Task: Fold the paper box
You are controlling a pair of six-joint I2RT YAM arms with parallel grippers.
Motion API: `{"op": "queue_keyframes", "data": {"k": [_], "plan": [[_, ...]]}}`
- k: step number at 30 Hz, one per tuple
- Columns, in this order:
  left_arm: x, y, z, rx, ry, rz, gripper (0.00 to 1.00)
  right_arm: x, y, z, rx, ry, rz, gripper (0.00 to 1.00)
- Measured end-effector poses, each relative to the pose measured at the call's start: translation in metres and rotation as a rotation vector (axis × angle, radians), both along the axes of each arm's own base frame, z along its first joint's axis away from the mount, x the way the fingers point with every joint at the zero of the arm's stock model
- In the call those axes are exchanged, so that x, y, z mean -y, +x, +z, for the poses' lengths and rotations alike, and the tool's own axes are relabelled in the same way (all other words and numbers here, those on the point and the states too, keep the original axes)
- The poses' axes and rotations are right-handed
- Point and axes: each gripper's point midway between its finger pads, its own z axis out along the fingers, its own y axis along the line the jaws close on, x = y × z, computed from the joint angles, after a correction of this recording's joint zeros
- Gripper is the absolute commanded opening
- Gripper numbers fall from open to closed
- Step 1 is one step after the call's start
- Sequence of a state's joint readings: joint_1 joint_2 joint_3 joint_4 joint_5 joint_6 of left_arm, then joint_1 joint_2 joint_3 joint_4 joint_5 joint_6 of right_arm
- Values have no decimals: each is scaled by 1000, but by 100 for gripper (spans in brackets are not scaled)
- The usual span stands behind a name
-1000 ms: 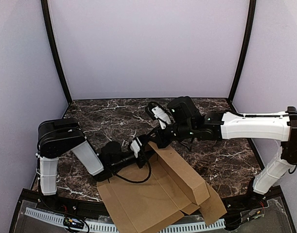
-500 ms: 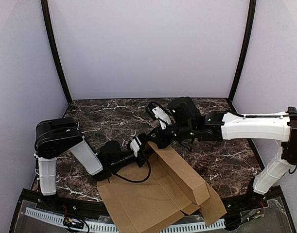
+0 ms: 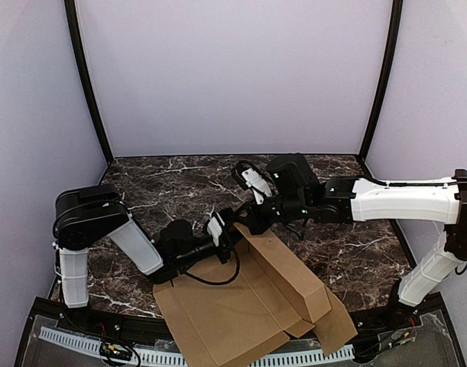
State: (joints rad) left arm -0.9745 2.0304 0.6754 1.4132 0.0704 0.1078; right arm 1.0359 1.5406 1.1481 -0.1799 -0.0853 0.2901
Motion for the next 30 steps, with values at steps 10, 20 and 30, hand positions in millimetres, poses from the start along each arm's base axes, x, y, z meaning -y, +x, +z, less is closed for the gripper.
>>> {"op": "queue_keyframes", "data": {"k": [10,20,30], "plan": [[1,0,-1,1,7,-3,28,1,0,0,2,0,-2,0],[1,0,-4,2,19,-4,30,1,0,1,3,0,-3,0],[1,0,-14,-7,29,-13,27,3,2,1,7,-5,-13,0]]}}
